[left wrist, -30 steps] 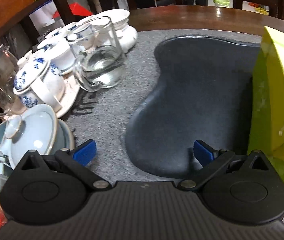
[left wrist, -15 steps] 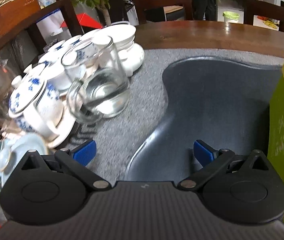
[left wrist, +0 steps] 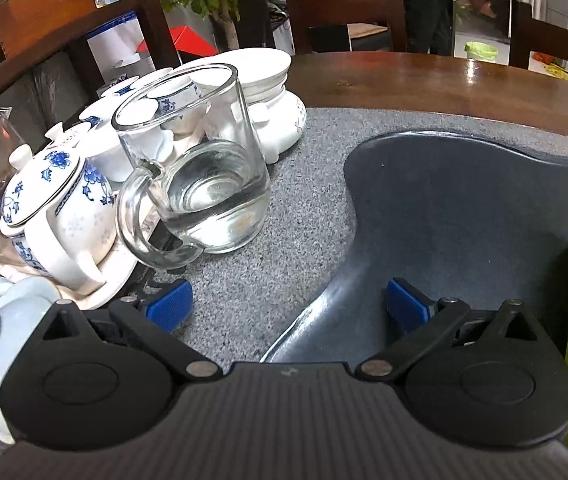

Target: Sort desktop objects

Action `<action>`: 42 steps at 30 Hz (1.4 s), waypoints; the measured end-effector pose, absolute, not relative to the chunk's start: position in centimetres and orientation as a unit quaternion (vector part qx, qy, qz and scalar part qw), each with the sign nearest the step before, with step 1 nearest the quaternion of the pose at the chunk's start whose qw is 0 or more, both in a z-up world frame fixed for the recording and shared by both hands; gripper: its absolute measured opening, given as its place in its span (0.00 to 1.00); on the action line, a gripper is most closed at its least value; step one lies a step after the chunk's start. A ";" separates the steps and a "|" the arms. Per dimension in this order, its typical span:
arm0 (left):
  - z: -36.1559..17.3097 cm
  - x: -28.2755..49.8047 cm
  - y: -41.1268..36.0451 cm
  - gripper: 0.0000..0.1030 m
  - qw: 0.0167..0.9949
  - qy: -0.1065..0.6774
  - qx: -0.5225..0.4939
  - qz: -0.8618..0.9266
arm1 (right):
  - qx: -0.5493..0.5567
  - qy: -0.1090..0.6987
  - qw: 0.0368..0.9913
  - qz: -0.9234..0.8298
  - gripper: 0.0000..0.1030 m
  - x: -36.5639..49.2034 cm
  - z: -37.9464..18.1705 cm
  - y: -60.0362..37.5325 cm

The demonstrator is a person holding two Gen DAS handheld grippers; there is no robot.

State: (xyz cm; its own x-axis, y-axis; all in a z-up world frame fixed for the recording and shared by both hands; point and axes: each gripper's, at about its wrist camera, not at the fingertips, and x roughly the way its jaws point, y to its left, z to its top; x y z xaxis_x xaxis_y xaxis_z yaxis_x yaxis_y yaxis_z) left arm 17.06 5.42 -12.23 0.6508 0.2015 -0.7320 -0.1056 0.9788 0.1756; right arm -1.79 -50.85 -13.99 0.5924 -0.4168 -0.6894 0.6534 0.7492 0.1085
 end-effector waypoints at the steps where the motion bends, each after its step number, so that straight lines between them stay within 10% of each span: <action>1: -12.3 17.1 5.4 1.00 0.907 0.408 0.057 0.084 | 0.177 0.332 0.875 -0.306 1.00 -1.7 -14.0 -50.9; 42: -13.5 16.6 6.6 1.00 0.932 0.359 0.018 0.048 | 0.095 0.344 0.881 -0.311 1.00 -0.1 -14.9 -50.2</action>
